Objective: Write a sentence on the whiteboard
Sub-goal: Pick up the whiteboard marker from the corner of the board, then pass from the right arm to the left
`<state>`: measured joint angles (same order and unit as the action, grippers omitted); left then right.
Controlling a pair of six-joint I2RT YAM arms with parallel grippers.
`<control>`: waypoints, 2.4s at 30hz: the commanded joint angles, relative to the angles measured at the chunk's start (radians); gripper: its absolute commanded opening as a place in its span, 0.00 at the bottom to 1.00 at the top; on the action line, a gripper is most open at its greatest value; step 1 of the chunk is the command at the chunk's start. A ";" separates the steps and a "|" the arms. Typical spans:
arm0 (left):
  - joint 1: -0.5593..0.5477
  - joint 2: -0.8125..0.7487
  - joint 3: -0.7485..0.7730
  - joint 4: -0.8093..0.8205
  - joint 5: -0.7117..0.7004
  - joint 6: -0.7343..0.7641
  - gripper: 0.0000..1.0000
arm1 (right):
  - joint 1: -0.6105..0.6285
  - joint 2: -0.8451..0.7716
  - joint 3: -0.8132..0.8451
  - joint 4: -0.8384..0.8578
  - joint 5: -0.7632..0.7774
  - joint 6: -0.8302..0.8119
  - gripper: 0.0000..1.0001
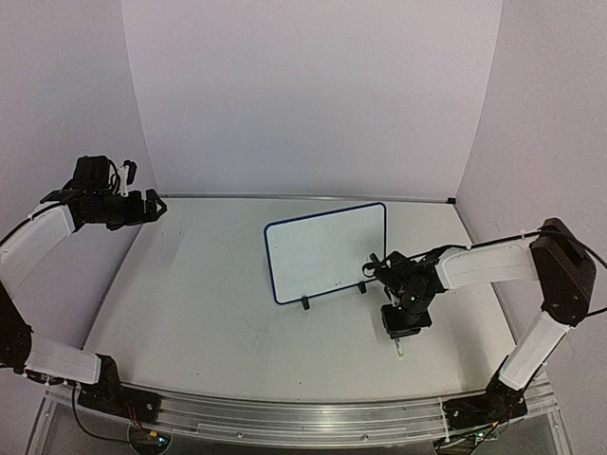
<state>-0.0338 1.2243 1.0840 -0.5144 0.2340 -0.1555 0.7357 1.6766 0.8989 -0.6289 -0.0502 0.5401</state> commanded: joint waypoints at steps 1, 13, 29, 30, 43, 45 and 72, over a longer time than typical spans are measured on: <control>0.002 -0.006 -0.002 0.030 0.015 -0.001 0.99 | 0.002 0.024 0.008 0.013 0.009 0.003 0.10; -0.153 -0.096 -0.017 0.021 0.117 -0.169 0.99 | 0.125 -0.242 0.099 -0.005 0.019 -0.149 0.00; -0.615 -0.021 -0.012 0.174 0.332 -0.383 0.92 | 0.389 -0.025 0.557 0.038 0.026 -0.463 0.00; -0.624 -0.022 -0.025 0.200 0.335 -0.402 0.92 | 0.393 -0.015 0.571 0.044 0.030 -0.474 0.00; -0.661 0.055 -0.044 0.247 0.360 -0.445 0.68 | 0.416 0.035 0.637 0.113 0.028 -0.525 0.00; -0.663 0.070 -0.035 0.246 0.374 -0.443 0.61 | 0.417 0.037 0.640 0.116 0.026 -0.527 0.00; -0.672 0.078 -0.107 0.443 0.416 -0.553 0.00 | 0.374 -0.030 0.539 0.252 0.021 -0.415 0.52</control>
<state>-0.7078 1.3490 1.0056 -0.1875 0.6856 -0.6592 1.1389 1.7279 1.4948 -0.5031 0.0146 0.0458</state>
